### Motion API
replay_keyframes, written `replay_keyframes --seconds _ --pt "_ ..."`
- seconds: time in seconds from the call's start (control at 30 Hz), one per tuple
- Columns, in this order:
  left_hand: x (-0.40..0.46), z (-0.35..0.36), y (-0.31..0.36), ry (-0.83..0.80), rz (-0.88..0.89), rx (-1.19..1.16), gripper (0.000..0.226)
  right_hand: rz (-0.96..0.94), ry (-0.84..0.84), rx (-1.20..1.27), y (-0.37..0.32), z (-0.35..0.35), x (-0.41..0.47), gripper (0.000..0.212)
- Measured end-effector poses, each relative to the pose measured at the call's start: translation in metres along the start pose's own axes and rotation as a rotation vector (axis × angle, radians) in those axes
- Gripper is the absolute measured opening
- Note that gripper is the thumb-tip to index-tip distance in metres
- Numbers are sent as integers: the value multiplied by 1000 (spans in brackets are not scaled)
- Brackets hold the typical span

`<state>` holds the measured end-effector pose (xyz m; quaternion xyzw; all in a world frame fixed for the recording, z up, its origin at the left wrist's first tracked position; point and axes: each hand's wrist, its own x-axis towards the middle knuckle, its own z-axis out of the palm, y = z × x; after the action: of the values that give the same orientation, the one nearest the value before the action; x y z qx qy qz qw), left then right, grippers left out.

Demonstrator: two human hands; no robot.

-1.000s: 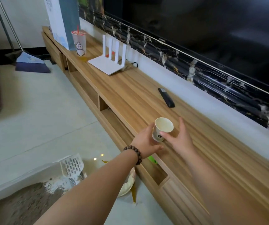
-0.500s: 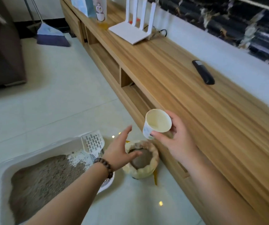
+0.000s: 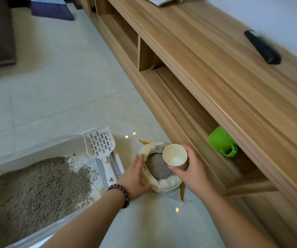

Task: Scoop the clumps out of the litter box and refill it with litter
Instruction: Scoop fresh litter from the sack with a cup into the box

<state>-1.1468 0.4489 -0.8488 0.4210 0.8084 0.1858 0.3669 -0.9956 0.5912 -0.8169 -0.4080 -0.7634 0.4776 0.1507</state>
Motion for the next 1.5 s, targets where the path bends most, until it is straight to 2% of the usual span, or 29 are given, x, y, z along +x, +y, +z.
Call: replay_keyframes --seconds 0.17,0.27,0.4,0.63,0.73,0.9,1.07,1.17,1.37,1.5 --pt "3 10 0 174 -8 -103 92 -171 -111 -292 20 11 9 75" --pt "7 13 5 268 -72 -168 81 -200 -181 -386 28 13 5 77" --pt "10 18 5 286 -122 -189 78 -152 -264 -455 34 13 -10 77" --pt "3 27 5 342 -118 -256 75 -94 -45 -332 24 28 -9 55" --pt "-3 35 7 357 -116 -279 76 -130 75 -387 22 20 2 58" --pt "-4 40 5 344 -109 -306 78 -173 17 -642 30 25 8 60" --pt "-2 39 1 322 -84 -321 81 -127 58 -701 38 40 7 60" --pt "-3 39 -3 303 -61 -345 84 -111 31 -705 36 40 13 60" --pt "-5 38 -10 256 -61 -383 97 -2 -143 -602 30 50 3 63" --pt "-4 37 -11 242 -61 -380 98 92 -201 -435 25 53 8 62"
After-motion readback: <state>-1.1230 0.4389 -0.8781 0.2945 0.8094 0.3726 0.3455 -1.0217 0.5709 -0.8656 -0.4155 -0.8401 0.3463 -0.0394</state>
